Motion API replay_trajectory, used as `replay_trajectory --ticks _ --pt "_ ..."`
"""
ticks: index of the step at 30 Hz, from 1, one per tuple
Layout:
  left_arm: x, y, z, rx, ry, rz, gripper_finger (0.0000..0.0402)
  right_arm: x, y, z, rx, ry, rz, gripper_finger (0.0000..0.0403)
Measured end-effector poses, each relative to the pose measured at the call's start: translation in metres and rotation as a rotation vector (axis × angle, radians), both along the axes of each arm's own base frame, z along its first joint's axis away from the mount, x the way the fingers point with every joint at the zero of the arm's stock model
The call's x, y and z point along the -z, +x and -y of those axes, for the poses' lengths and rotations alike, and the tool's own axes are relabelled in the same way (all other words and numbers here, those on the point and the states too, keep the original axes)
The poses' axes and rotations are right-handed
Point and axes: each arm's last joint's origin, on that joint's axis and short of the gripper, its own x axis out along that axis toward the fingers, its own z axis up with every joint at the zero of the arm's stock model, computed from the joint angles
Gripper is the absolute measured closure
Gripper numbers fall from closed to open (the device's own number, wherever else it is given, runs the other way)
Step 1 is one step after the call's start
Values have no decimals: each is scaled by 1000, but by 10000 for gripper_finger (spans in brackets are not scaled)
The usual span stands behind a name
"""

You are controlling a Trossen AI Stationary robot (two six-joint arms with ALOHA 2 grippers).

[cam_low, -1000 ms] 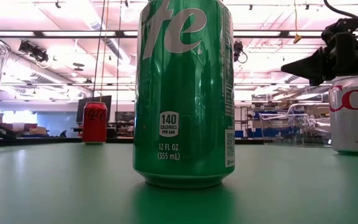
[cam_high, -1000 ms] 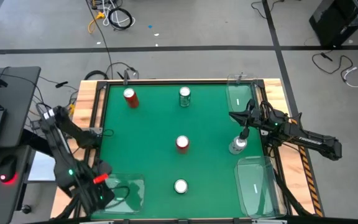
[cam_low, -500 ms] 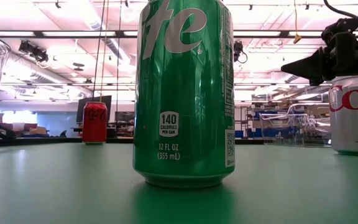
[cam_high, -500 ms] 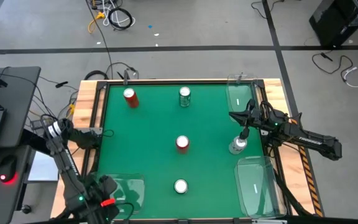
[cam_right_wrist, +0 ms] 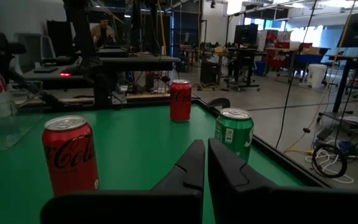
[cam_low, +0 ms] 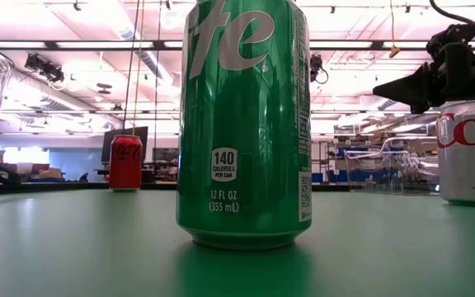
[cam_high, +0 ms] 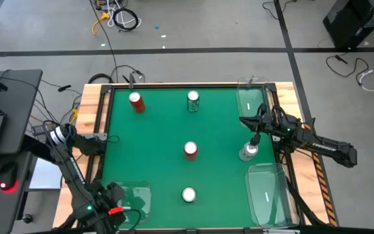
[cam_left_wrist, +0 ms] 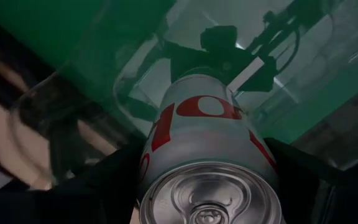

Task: Sort soda cans
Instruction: Put the left red-silver soda can into the bottom left transparent bin

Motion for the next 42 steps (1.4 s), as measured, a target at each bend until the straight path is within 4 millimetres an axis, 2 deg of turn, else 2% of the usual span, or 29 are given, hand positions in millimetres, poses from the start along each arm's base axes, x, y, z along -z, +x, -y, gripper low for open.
replay_trajectory --ticks 6,17,21,23,29,42 --pt "11 0 -1 43 -12 1 108 0 0 0 0 0 0 394" --pt "15 7 -4 83 -38 -3 106 0 0 0 0 0 1 394" --pt "15 11 -7 88 -32 -5 32 -1 0 0 0 -3 7 394" --pt "15 13 -8 89 -30 -8 18 -1 0 0 0 -3 7 394" --pt "15 15 -8 118 -58 -22 52 -1 0 0 0 -2 7 394" --pt "10 15 -12 151 -32 -60 41 -1 0 0 0 -3 6 394"
